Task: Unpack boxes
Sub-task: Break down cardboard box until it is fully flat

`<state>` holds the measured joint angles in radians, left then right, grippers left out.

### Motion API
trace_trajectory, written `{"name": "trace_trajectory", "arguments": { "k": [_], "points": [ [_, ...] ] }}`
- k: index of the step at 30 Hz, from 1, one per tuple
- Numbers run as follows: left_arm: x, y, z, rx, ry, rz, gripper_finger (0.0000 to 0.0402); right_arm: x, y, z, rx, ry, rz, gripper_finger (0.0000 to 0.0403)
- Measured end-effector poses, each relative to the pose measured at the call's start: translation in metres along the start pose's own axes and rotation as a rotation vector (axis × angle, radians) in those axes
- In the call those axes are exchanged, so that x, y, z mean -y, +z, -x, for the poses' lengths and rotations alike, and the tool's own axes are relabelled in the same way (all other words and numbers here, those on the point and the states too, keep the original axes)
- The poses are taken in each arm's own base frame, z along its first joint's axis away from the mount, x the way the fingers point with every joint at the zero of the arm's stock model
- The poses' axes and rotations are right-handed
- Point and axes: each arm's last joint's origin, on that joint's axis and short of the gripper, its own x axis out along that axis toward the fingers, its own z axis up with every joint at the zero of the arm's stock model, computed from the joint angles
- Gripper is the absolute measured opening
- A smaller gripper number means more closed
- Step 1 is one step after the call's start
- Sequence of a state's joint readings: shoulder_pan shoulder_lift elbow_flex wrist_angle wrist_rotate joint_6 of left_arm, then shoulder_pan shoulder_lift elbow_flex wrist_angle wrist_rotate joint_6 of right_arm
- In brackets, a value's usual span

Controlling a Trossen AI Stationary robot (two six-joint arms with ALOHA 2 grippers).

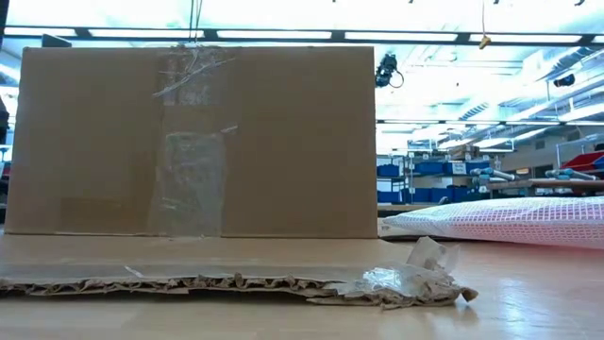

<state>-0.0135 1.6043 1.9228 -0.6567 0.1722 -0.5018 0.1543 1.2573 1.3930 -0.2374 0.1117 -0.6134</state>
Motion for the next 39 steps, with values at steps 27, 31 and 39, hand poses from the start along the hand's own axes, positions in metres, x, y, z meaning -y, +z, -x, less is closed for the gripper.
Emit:
{"name": "trace_trajectory", "arguments": {
  "k": [27,31,39],
  "points": [
    [0.01,0.024,0.035,0.19,0.139,-0.29,0.0042,0.027,0.004,0.021,0.098,-0.142,-0.719,0.0206],
    [0.006,0.025,0.033,0.192,0.166,-0.273,0.0042,0.029,-0.001,0.018,0.081,-0.153,-0.754,0.0206],
    [0.007,0.025,0.034,0.188,0.149,-0.275,0.0042,0.03,-0.001,0.018,0.071,-0.157,-0.69,0.0203]
  ]
}}
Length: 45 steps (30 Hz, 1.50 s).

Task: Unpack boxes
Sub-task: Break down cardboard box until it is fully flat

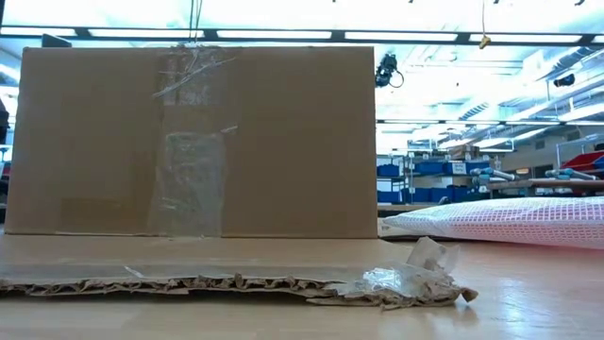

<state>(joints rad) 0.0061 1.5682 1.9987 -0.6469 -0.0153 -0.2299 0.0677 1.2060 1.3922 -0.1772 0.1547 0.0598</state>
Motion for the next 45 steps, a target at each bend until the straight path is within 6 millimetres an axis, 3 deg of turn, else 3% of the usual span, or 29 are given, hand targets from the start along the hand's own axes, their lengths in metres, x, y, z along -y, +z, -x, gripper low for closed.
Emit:
{"name": "trace_trajectory", "arguments": {
  "k": [11,18,36,45],
  "points": [
    [-0.003,0.001,0.0,0.016,0.05,-0.031,0.0042,0.006,0.016,0.009,0.129,-0.07,0.012,0.0192],
    [-0.003,0.001,0.0,0.015,0.034,-0.086,0.0042,0.01,0.01,0.0,0.09,0.031,-0.125,0.0191],
    [-0.002,-0.001,-0.003,-0.009,-0.014,-0.201,0.0042,0.008,0.008,-0.002,0.073,0.087,-0.017,0.0168],
    [-0.002,-0.002,-0.009,-0.008,-0.014,-0.178,0.0042,0.009,0.005,-0.004,0.045,0.063,-0.122,0.0167]
  ]
}}
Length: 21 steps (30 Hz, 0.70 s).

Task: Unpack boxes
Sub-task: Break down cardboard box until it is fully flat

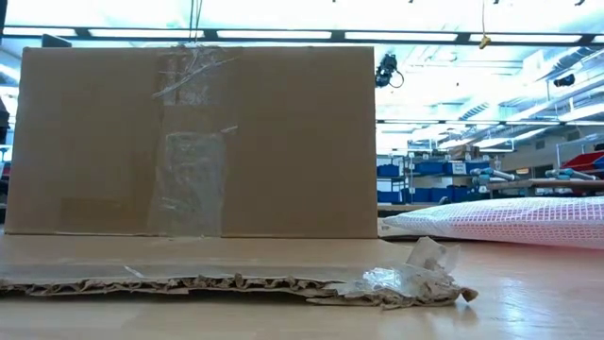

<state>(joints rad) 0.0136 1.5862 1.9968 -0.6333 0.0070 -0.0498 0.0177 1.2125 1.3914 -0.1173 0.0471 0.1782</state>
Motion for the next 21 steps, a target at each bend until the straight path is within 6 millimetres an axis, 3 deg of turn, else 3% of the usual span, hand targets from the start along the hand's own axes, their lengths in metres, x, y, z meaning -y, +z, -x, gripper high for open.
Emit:
{"name": "trace_trajectory", "arguments": {
  "k": [21],
  "points": [
    [0.02,-0.004,-0.002,-0.027,-0.054,0.027,0.0042,-0.021,-0.002,-0.002,0.021,0.078,-0.051,0.0164]
  ]
}}
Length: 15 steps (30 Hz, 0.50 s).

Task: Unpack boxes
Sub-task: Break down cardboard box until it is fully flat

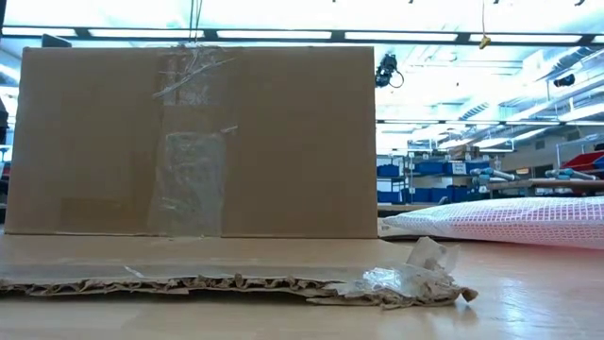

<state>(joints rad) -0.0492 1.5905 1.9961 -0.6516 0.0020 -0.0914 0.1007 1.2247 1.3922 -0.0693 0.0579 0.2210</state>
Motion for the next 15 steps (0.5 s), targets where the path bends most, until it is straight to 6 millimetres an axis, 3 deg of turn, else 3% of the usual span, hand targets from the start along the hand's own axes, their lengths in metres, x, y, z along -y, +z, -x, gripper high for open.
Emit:
{"name": "trace_trajectory", "arguments": {
  "k": [15],
  "points": [
    [0.023,0.001,0.001,0.038,-0.017,0.035,0.0042,-0.015,0.004,0.001,0.068,0.055,-0.037,0.0164]
  ]
}}
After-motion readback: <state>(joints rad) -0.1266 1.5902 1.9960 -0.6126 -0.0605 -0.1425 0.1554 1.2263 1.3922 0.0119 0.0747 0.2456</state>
